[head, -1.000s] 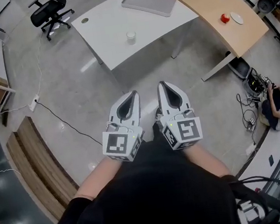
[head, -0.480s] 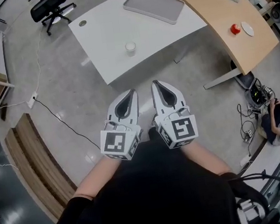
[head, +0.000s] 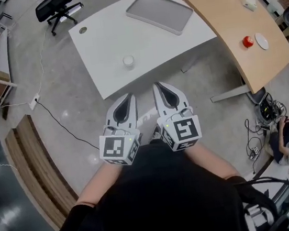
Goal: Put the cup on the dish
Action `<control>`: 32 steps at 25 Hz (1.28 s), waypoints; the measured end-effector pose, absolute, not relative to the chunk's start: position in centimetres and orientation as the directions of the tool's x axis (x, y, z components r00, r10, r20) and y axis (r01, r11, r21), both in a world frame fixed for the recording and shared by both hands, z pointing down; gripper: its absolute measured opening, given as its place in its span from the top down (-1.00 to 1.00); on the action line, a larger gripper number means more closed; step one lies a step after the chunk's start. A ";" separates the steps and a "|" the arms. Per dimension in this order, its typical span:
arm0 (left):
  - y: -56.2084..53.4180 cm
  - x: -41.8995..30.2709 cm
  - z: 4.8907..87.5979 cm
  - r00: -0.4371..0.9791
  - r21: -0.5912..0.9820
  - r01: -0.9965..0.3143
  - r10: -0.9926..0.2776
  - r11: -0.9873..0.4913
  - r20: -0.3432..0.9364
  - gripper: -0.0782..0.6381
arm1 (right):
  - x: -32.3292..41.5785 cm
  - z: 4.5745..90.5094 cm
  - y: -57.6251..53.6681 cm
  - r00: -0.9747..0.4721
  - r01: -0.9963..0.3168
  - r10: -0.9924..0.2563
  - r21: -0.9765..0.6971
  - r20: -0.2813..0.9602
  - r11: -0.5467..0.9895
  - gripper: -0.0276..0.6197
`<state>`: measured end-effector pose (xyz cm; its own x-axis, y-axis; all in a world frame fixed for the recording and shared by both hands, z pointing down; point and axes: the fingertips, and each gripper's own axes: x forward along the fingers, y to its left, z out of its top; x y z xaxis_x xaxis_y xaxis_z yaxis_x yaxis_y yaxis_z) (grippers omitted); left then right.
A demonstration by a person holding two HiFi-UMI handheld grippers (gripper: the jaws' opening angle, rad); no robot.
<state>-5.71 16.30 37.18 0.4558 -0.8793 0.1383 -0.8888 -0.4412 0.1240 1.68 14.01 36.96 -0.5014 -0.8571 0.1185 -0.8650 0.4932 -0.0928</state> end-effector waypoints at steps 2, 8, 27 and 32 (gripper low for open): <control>15.6 -5.3 37.1 0.434 0.119 -0.900 -0.891 -0.420 0.136 0.79 | 2.4 36.9 13.3 -0.515 -0.857 -0.849 -0.086 0.117 0.508 0.87; 14.5 -5.4 37.6 0.380 0.116 -0.924 -0.913 -0.365 0.147 0.79 | 3.0 37.5 12.1 -0.545 -0.838 -0.830 -0.095 0.119 0.537 0.87; 6.3 -8.7 39.9 0.344 0.128 -0.938 -0.916 -0.323 0.206 0.79 | 1.3 40.6 5.4 -0.568 -0.823 -0.793 -0.123 0.221 0.555 0.87; 3.2 -9.6 41.4 0.363 0.124 -0.931 -0.902 -0.343 0.233 0.79 | -0.6 42.0 2.7 -0.586 -0.808 -0.769 -0.116 0.256 0.577 0.87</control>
